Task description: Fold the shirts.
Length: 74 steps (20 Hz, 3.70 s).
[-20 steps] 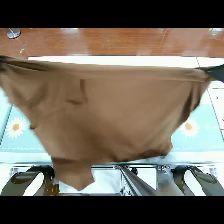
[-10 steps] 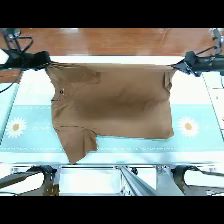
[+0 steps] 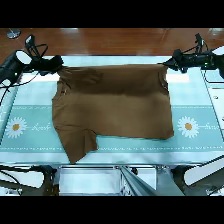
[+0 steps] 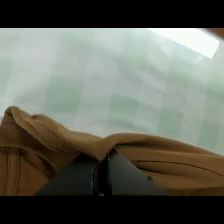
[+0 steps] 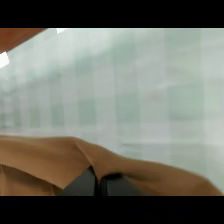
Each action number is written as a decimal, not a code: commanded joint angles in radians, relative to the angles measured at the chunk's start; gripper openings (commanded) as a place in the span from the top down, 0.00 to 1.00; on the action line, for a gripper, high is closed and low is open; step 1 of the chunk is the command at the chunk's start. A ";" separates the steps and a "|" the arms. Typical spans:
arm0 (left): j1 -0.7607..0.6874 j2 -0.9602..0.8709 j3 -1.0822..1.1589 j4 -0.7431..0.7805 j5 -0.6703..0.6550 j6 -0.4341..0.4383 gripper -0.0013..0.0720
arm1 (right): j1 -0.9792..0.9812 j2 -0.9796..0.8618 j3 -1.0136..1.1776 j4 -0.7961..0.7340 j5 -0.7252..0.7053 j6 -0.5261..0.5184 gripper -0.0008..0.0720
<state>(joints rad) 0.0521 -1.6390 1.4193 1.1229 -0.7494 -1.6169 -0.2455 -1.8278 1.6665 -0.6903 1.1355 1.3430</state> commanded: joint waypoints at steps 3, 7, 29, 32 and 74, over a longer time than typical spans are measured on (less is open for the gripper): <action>0.027 -0.025 0.023 -0.015 -0.391 0.244 0.94 | -0.021 -0.018 0.013 -0.107 0.277 -0.014 0.95; 0.031 -0.066 0.018 0.068 -0.536 0.270 0.94 | 0.036 -0.018 -0.059 -0.356 0.331 0.049 0.95; 0.207 0.155 -0.250 0.072 -0.653 0.301 0.02 | -0.061 0.308 -0.370 -0.414 0.242 -0.045 0.14; 0.381 0.362 -0.574 -0.041 -0.543 0.352 0.02 | -0.159 0.519 -0.742 -0.161 0.090 -0.210 0.14; 0.376 0.559 -1.124 -0.429 -0.395 0.535 0.94 | -0.192 0.611 -1.200 -0.128 0.090 -0.103 0.70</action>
<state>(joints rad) 0.4274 -1.0809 0.2947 0.6956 -1.1458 -1.0813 -0.4870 -1.1885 0.4667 -0.9104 1.2457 1.2968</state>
